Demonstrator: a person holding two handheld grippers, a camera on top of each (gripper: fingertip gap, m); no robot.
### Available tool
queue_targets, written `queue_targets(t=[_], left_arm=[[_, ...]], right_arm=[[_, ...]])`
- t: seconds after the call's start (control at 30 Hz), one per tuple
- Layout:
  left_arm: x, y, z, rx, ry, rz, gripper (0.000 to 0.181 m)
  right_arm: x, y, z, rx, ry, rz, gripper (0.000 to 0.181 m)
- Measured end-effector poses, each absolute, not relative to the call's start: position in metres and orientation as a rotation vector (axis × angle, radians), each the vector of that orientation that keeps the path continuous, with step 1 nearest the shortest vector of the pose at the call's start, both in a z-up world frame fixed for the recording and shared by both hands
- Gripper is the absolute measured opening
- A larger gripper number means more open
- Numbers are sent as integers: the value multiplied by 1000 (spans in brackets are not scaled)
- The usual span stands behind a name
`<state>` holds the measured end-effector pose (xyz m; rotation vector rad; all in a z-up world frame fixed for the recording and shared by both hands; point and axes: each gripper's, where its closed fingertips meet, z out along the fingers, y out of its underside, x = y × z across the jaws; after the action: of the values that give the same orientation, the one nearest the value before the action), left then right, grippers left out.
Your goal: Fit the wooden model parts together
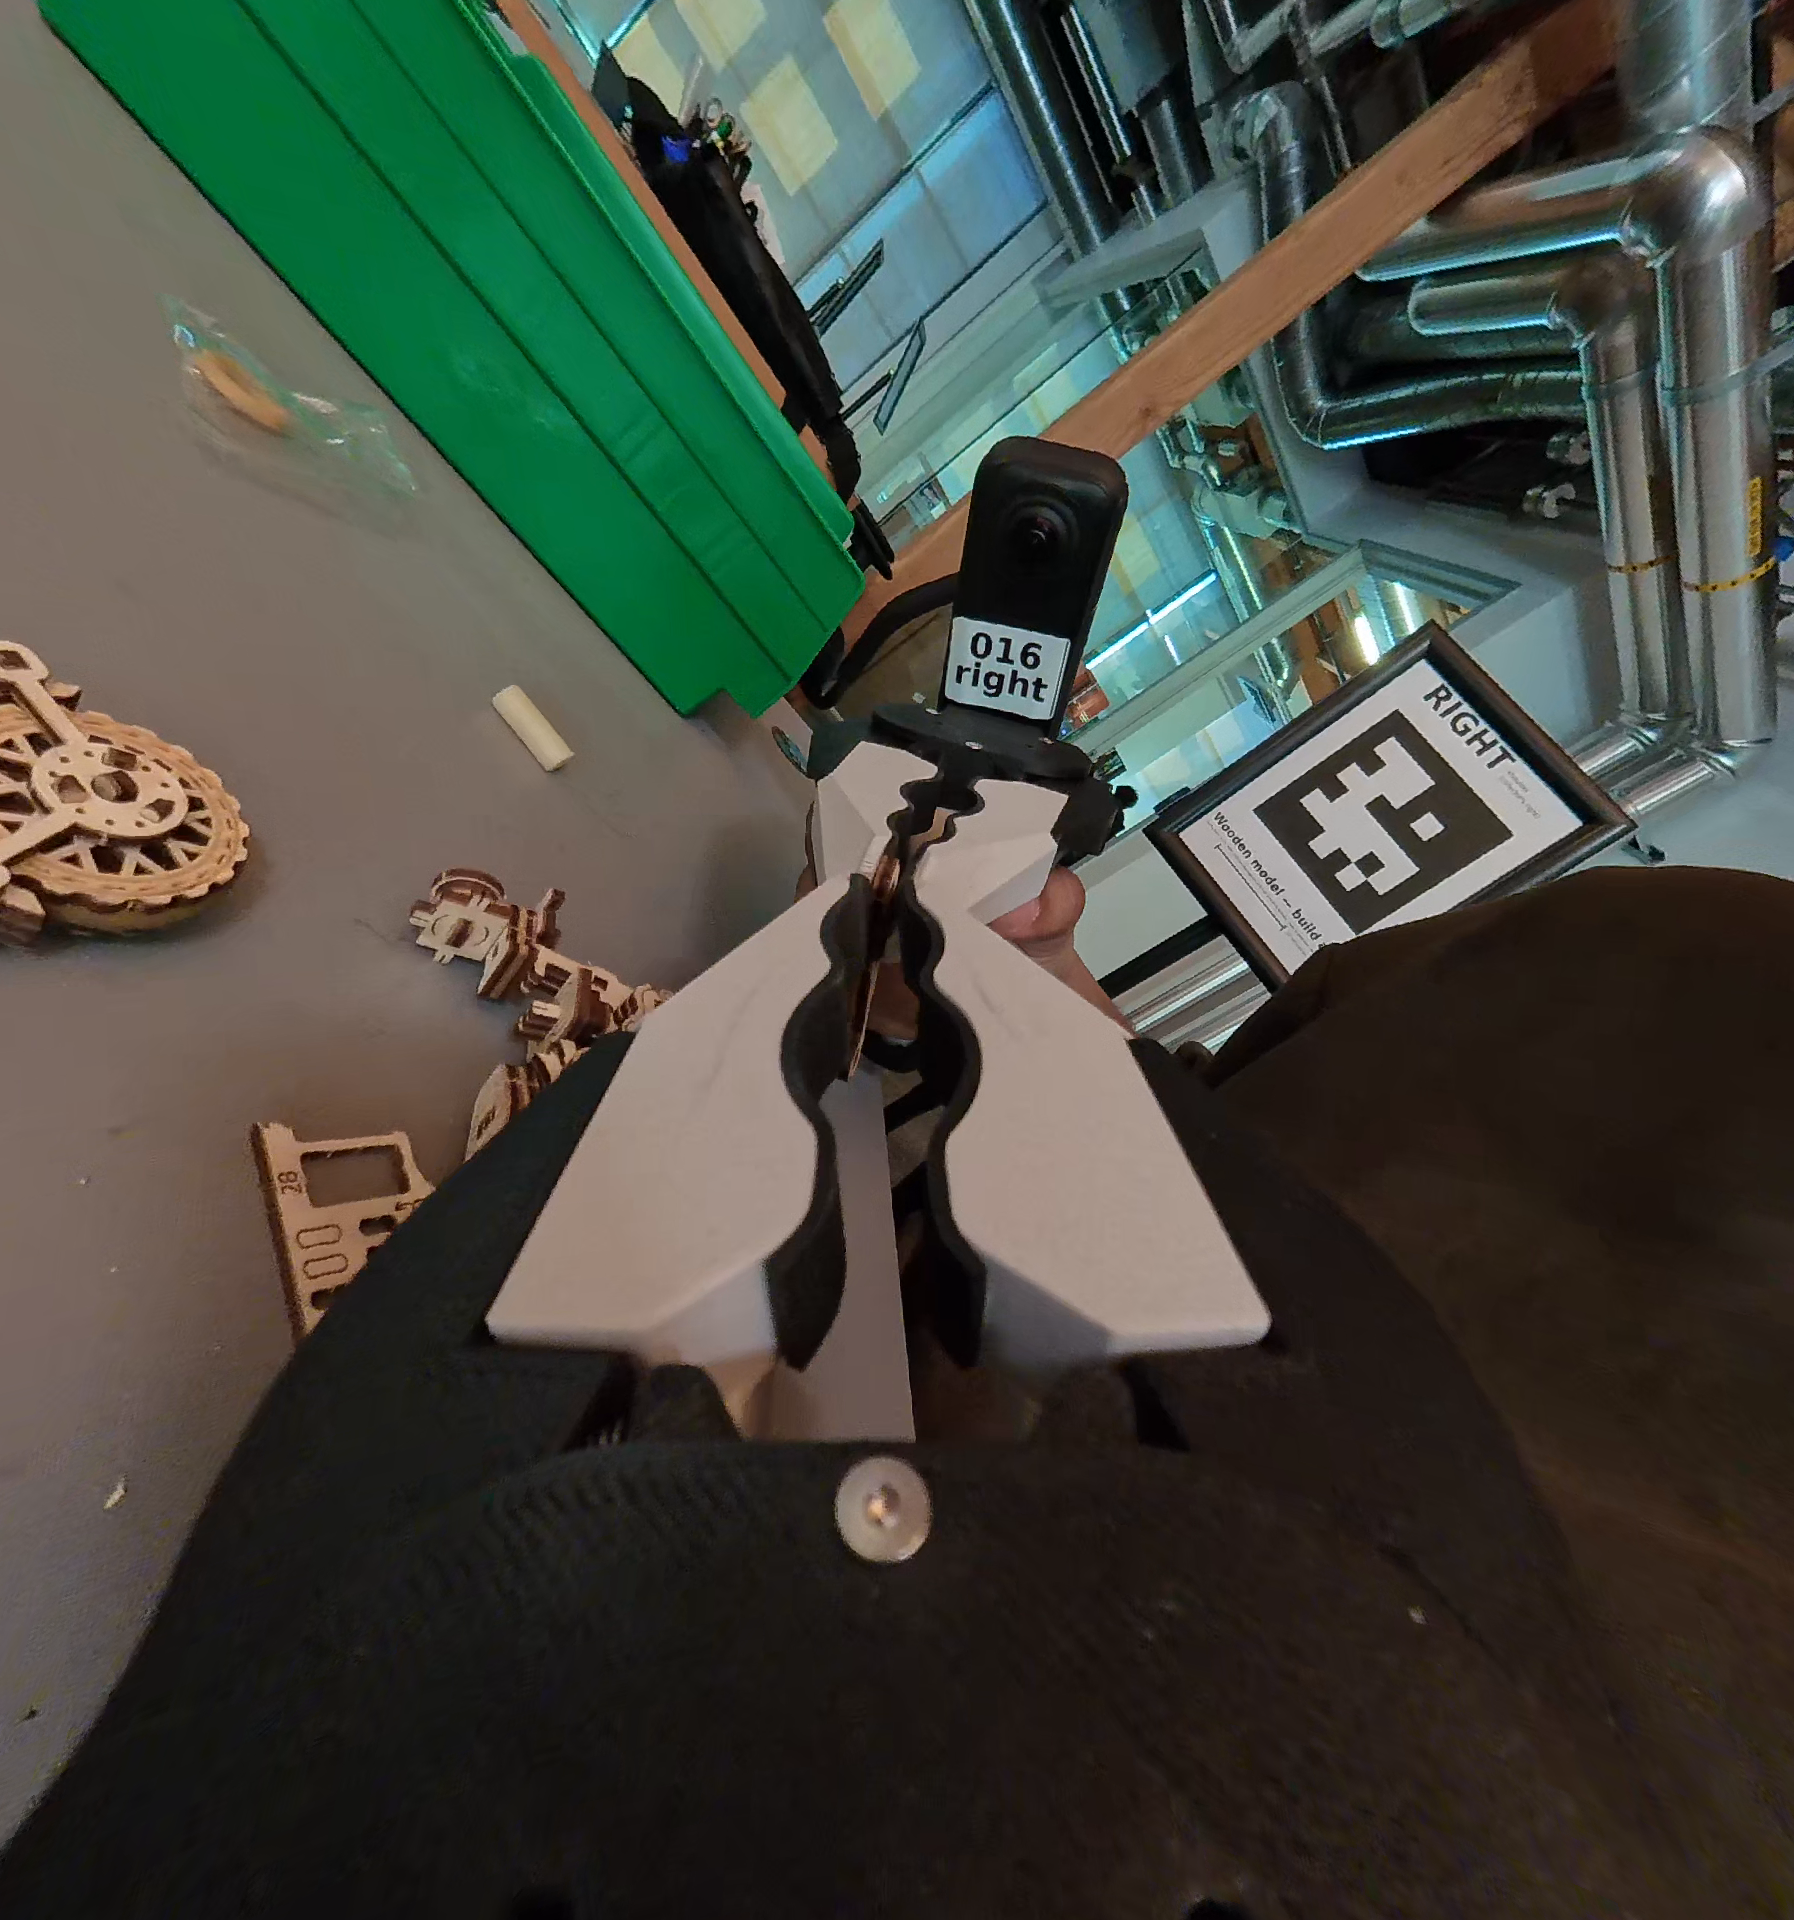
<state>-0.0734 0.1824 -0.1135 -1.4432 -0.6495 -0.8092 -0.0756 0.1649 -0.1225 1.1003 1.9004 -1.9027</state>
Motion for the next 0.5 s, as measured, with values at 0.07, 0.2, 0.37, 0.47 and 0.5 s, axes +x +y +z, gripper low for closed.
queue_targets(t=[0.07,0.2,0.37,0.47,0.5], left_arm=[[-73,182,-113,-1441,-650,-813,2],[-74,182,-113,-1439,-649,-816,2],[-73,182,-113,-1435,-645,-817,2],[-73,182,-111,-1429,-636,-818,2],[-74,181,-110,-1424,-636,-818,1]], right_arm=[[-76,165,-122,1101,1895,-1902,0],[-76,165,-122,1102,1891,-1902,0],[-76,165,-122,1101,1883,-1906,0],[-75,164,-120,1094,1868,-1915,0],[-76,164,-120,1098,1862,-1918,1]])
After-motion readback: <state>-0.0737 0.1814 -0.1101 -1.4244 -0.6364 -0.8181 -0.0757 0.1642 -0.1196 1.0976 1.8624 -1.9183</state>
